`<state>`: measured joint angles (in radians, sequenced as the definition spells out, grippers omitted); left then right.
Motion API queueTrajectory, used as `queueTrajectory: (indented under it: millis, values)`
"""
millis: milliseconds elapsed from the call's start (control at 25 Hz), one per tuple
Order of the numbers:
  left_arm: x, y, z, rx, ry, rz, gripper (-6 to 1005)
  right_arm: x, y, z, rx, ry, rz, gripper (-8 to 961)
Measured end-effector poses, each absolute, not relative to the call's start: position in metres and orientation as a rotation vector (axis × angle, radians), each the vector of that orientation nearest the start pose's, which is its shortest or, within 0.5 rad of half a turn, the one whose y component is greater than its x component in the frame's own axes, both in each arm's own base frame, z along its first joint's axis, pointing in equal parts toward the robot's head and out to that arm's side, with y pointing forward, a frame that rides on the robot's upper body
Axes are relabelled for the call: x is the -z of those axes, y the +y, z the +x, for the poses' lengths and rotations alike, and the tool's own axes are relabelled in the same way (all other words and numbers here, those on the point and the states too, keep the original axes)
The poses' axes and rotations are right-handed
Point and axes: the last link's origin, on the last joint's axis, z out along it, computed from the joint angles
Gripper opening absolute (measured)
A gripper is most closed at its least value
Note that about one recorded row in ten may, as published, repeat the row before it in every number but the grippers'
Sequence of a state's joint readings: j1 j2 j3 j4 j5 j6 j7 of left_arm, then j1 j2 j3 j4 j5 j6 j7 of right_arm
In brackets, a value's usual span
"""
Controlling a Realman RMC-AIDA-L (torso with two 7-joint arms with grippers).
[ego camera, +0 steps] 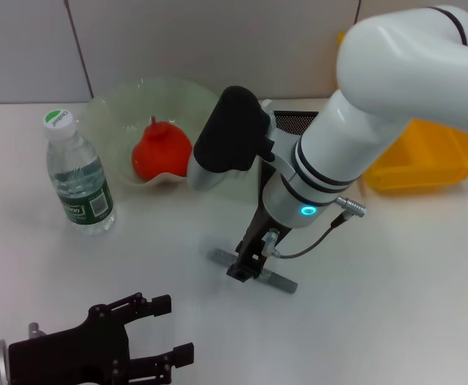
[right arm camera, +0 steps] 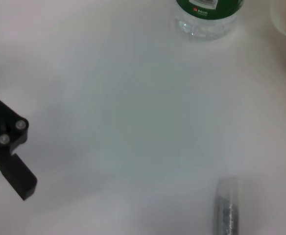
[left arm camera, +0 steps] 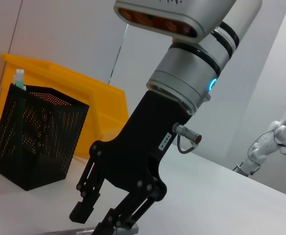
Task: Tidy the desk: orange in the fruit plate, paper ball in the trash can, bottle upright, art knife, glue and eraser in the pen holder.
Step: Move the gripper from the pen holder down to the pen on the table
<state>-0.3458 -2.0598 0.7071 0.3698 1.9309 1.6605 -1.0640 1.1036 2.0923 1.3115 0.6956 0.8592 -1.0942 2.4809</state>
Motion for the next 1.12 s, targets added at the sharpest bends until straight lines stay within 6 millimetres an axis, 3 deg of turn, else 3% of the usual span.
queueTrajectory:
  millis: [520, 1120]
  values:
    - [0.0353, 0.2358, -0.3108, 0.905, -0.717, -2.715, 860, 0.1246, 0.3926, 0.0941, 0.678, 0.402, -2.819, 355]
    - [0.0354, 0.2366, -0.3101, 0.907, -0.722, -2.716, 861, 0.1249, 0.3915, 0.1037, 0.687, 0.442, -2.818, 352]
